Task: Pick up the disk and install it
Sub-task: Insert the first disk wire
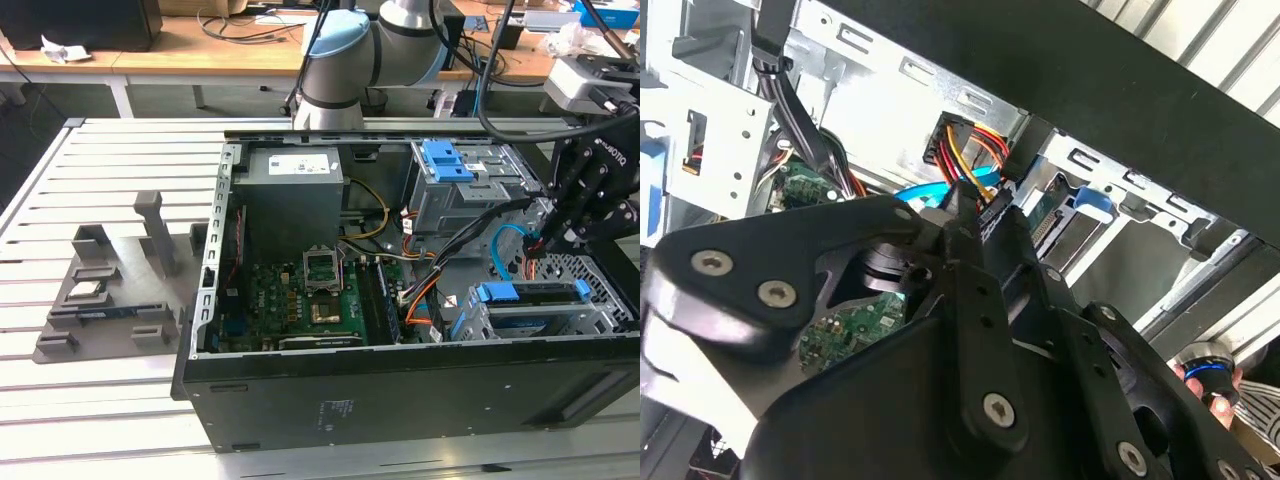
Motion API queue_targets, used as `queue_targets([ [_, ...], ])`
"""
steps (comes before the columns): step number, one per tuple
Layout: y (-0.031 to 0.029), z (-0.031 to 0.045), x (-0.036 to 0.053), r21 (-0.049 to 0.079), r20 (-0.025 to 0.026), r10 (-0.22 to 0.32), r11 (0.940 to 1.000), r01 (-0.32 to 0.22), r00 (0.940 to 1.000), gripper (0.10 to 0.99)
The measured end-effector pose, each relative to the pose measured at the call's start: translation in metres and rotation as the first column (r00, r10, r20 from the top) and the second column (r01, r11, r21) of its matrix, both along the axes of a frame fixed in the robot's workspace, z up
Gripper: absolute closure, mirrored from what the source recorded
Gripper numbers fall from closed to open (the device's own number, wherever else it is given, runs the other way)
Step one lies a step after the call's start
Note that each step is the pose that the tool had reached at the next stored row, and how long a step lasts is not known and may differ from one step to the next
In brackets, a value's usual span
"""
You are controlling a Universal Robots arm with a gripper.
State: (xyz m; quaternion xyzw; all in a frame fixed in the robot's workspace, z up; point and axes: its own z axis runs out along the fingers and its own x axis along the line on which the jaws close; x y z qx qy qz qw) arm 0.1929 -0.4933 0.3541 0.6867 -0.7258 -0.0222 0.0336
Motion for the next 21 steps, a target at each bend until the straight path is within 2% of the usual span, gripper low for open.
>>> queue_targets([
  [1, 0.0, 0.0, 0.0, 0.0, 0.0, 0.0, 1.0, 0.0, 1.0, 0.867],
  [2, 0.0, 0.0, 0.0, 0.0, -0.0001, 0.0, 1.0, 0.0, 1.0, 0.867],
  [3, 0.0, -0.0001, 0.0001, 0.0, 0.0, 0.0, 1.0, 0.0, 1.0, 0.918],
  [9, 0.0, -0.0001, 0.0001, 0.0, 0.0, 0.0, 1.0, 0.0, 1.0, 0.918],
  [11, -0.0022, -0.0001, -0.0001, 0.0, -0.0001, 0.0, 1.0, 0.0, 1.0, 0.918],
  [15, -0.0135, -0.0002, -0.0014, 0.0, 0.0, 0.001, 1.0, -0.001, 1.0, 0.918],
  [16, -0.0183, -0.0002, -0.0018, 0.0, -0.0001, 0.001, 1.0, -0.001, 1.0, 0.918],
  [21, -0.0297, -0.0007, -0.003, -0.001, -0.0001, 0.003, 1.0, -0.003, 1.0, 0.918],
])
